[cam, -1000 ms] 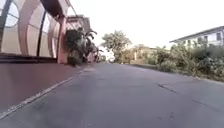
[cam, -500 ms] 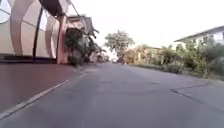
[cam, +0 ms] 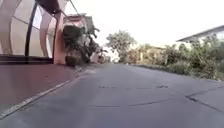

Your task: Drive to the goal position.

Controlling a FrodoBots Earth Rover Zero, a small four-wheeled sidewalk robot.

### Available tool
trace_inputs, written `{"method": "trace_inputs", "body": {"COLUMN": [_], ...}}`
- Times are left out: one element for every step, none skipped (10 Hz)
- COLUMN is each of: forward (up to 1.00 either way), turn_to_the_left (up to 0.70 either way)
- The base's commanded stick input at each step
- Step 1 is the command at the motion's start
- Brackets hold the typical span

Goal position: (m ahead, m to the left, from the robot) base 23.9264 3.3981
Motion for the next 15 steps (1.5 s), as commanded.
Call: {"method": "trace_inputs", "body": {"forward": [1.0, 1.0, 1.0, 1.0, 1.0, 1.0, 1.0, 1.0, 1.0, 1.0, 1.0, 1.0, 1.0, 1.0, 1.0], "turn_to_the_left": [0.0, 0.0, 0.0, 0.0, 0.0, 0.0, 0.0, 0.0, 0.0, 0.0, 0.0, 0.0, 0.0, 0.0, 0.0]}}
